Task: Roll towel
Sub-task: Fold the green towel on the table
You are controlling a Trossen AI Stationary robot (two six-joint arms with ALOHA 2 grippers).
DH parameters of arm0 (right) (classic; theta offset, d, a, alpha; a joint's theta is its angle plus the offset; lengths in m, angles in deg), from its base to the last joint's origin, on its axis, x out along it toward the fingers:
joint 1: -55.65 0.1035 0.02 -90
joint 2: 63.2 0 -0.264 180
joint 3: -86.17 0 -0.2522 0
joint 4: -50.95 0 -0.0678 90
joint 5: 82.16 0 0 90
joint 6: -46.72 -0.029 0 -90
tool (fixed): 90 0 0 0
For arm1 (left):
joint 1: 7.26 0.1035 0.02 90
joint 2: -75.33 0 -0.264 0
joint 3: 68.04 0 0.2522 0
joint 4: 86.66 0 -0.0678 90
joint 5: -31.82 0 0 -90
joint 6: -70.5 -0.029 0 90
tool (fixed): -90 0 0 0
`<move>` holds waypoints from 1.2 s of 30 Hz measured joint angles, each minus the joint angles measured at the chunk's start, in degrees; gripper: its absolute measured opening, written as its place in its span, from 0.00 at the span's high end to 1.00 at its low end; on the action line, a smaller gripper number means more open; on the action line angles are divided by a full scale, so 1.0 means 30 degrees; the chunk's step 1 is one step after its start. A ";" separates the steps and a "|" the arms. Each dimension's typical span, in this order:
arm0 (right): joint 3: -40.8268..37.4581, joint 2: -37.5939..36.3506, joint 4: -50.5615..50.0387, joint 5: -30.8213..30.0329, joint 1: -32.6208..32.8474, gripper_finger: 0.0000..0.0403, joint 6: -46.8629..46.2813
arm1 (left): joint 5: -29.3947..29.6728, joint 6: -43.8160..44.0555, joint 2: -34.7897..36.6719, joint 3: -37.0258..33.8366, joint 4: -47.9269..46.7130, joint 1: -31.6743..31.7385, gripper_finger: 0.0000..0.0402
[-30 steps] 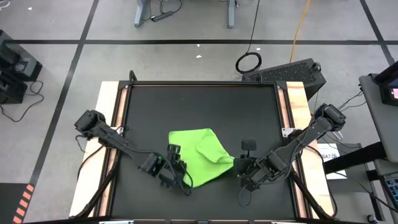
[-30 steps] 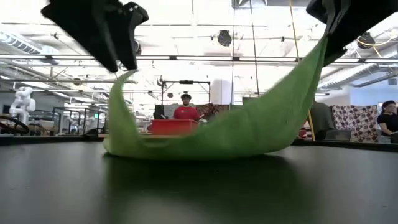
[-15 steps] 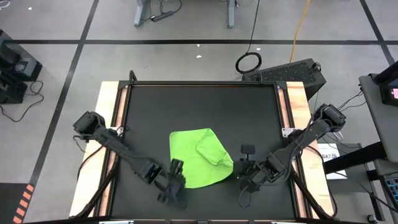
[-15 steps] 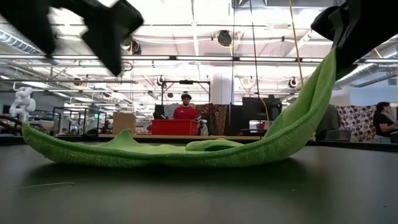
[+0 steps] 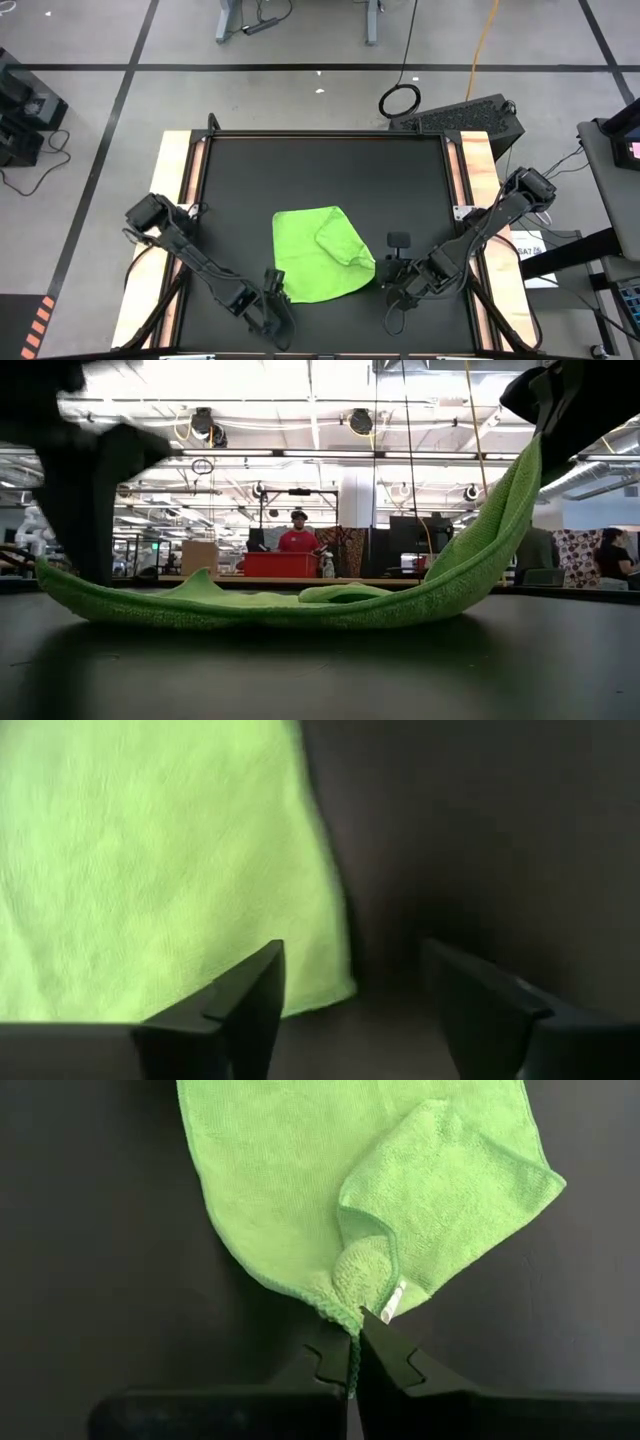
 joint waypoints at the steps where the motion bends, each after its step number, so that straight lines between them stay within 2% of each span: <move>1: 0.0000 0.0000 0.0011 0.0000 0.0000 1.00 -0.0013 | 0.0085 0.0105 -0.0300 0.0007 -0.0173 0.0133 0.45; 10: 0.0000 0.0007 0.0106 0.0022 0.0007 1.00 -0.0057 | 0.0291 -0.0336 -0.0725 0.0129 -0.0254 0.0303 0.64; 14: 0.0000 0.0007 0.0106 0.0022 0.0007 1.00 -0.0001 | 0.0374 -0.0394 -0.0735 0.0153 -0.0537 0.0310 0.78; 19: 0.0000 0.0007 0.0099 0.0000 0.0007 1.00 0.0315 | 0.1835 -0.0636 -0.0264 0.0086 -0.1759 0.0346 0.97; 22: 0.0046 0.0007 -0.0010 -0.0057 0.0007 1.00 0.0496 | 0.3125 -0.0679 0.0658 0.0356 -0.2920 0.0390 0.98; 28: 0.1379 -0.0027 -0.1374 -0.0542 0.0007 1.00 0.0967 | 0.6377 -0.0380 0.3844 0.2278 -0.7408 0.0178 0.99; 36: 0.5117 -0.1099 -0.3109 -0.3850 0.0448 1.00 0.1396 | 1.1684 -0.0844 0.8064 0.5258 -0.9138 -0.1020 0.99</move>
